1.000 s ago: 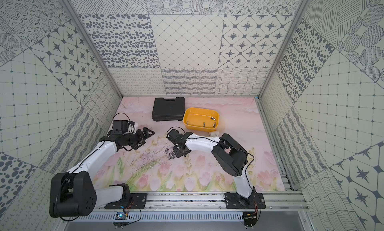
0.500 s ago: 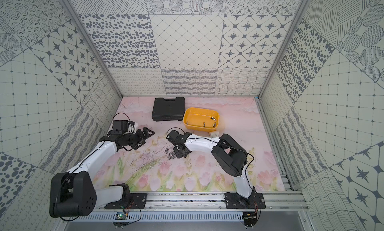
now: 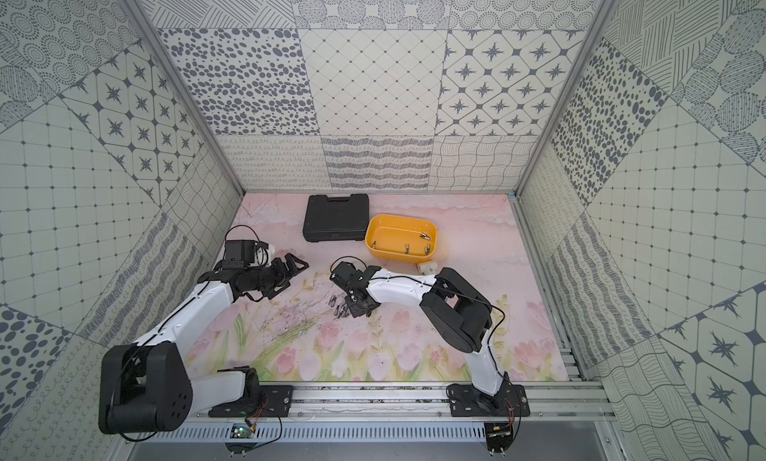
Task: Put the bit on the desktop into the storage box
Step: Pick up the screwdriver bit from the center of the board.
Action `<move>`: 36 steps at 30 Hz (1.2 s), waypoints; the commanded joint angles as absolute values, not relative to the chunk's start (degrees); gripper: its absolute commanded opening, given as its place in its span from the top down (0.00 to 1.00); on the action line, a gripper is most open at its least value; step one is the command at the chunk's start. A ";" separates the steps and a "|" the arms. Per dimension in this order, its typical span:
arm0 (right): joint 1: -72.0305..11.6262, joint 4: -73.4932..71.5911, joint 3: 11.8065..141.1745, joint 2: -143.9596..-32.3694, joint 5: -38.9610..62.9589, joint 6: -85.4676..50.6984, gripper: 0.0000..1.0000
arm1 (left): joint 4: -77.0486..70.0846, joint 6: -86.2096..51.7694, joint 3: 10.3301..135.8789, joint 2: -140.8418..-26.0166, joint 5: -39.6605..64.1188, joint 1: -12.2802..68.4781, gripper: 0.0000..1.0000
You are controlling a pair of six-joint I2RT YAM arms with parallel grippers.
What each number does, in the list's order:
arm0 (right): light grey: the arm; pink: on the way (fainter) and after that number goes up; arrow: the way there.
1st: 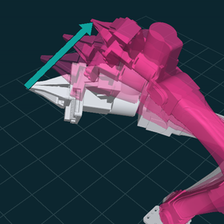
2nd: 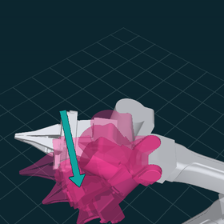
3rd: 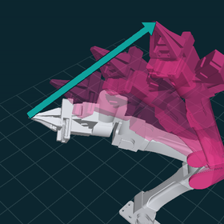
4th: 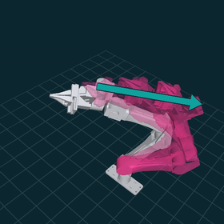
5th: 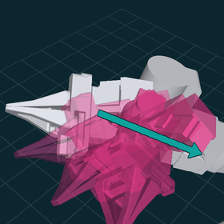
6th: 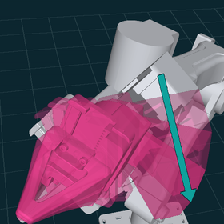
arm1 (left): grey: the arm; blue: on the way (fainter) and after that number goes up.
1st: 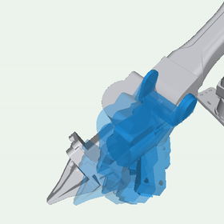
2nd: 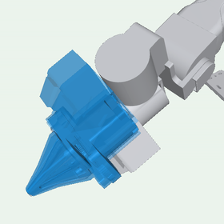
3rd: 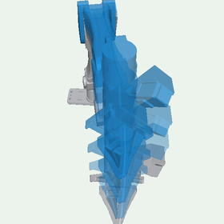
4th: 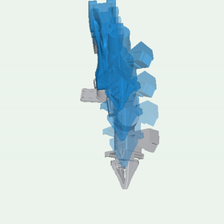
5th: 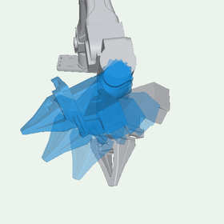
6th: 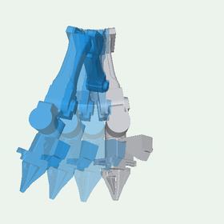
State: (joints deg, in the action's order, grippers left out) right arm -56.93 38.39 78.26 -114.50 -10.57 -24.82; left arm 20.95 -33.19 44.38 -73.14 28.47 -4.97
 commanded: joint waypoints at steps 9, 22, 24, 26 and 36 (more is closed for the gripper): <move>-57.08 41.12 78.66 -115.10 -12.50 -24.61 0.84 | 20.00 -32.51 44.07 -73.47 30.46 -5.16 0.01; -56.04 41.12 79.11 -111.77 -13.71 -24.65 0.86 | 19.95 -32.47 44.17 -73.46 30.50 -5.14 0.01; -55.52 41.08 79.23 -111.08 -13.69 -24.44 0.86 | 20.02 -32.48 44.15 -73.51 30.54 -5.10 0.01; -54.95 41.11 79.66 -110.43 -13.71 -23.81 0.87 | 19.96 -32.52 44.12 -73.48 30.59 -5.11 0.01; -50.51 41.13 82.33 -107.77 -13.87 -20.32 0.87 | 20.21 -32.42 44.12 -73.37 30.53 -5.14 0.01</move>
